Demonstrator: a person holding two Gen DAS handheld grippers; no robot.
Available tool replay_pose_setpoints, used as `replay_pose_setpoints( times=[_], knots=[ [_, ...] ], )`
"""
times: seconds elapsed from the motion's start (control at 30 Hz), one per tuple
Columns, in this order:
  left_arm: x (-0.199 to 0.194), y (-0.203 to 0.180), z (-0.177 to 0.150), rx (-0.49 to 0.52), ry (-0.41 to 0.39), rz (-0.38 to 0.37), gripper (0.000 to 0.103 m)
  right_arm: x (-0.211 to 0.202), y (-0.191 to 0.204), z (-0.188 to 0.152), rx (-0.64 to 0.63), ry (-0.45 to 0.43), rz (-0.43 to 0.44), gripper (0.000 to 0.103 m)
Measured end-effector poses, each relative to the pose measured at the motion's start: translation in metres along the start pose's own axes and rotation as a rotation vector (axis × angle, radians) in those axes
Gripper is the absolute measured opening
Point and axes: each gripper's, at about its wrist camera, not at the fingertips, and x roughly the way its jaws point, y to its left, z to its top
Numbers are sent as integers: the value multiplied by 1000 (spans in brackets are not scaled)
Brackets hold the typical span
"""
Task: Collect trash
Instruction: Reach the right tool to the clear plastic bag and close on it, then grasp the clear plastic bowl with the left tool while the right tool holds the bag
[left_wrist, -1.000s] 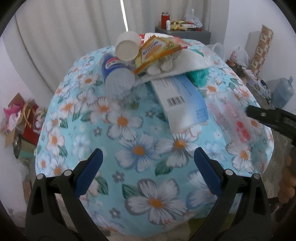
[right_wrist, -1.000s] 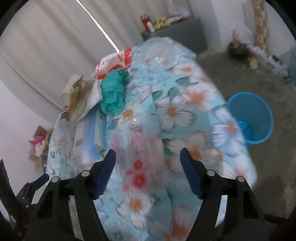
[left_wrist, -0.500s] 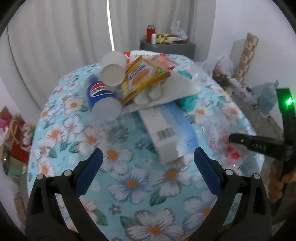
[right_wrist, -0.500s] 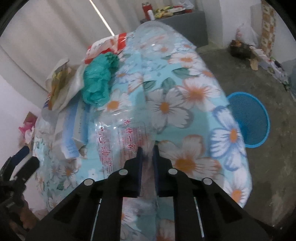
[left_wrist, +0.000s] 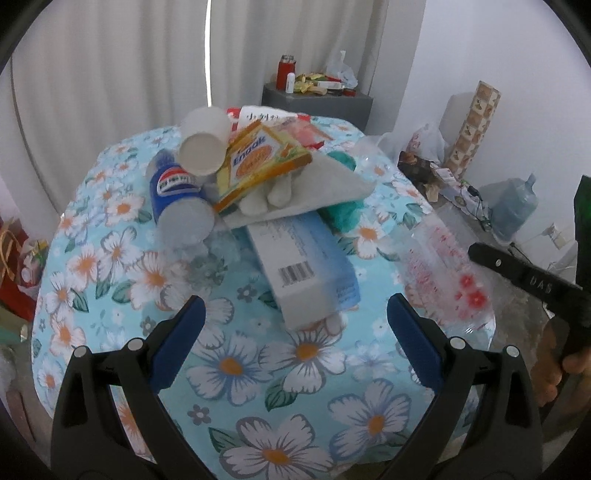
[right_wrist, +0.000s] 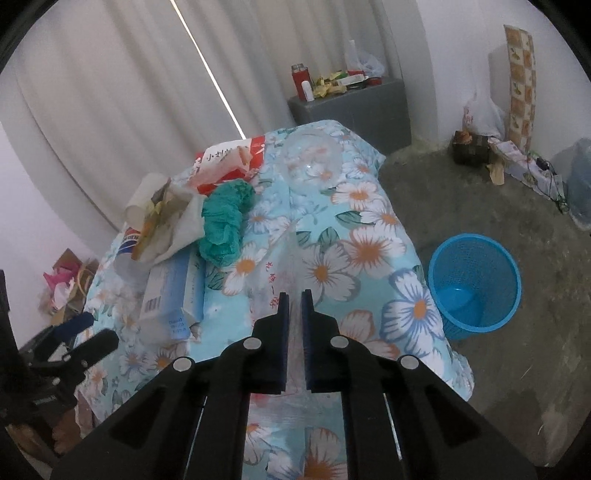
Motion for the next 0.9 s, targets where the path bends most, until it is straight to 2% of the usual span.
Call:
replay_pose_setpoints(
  times=[0.17, 0.27, 0.37, 0.4, 0.47, 0.5, 0.53, 0.67, 0.77, 0.8, 0.87, 0.9],
  knots=[
    [-11, -15, 24, 66, -59, -50, 95, -4, -10, -4, 31, -14, 14, 6],
    [-16, -27, 56, 82, -107, -128, 95, -5, -21, -7, 62, -19, 19, 6],
    [-11, -45, 93, 101, -121, -209, 95, -4, -33, -9, 98, -15, 25, 6],
    [-5, -52, 104, 117, -120, -212, 94, -3, -35, -9, 106, -14, 26, 6],
    [13, -72, 127, 170, -114, -191, 93, -1, -42, -9, 127, -11, 27, 6],
    [27, -82, 137, 209, -101, -179, 88, 1, -45, -9, 136, -9, 28, 6],
    [38, -90, 145, 243, -89, -155, 75, 1, -47, -10, 142, -8, 30, 6],
    [113, -124, 176, 408, -10, 24, 59, 6, -57, -9, 161, 0, 39, 6],
    [159, -137, 182, 491, 64, 107, 52, 8, -61, -9, 174, 1, 44, 6],
    [174, -139, 182, 514, 91, 142, 44, 8, -63, -9, 179, 1, 46, 6],
    [195, -141, 183, 532, 132, 183, 36, 9, -67, -9, 188, 1, 48, 6],
    [204, -138, 181, 536, 150, 200, 26, 10, -68, -9, 193, 2, 38, 6]
  ],
)
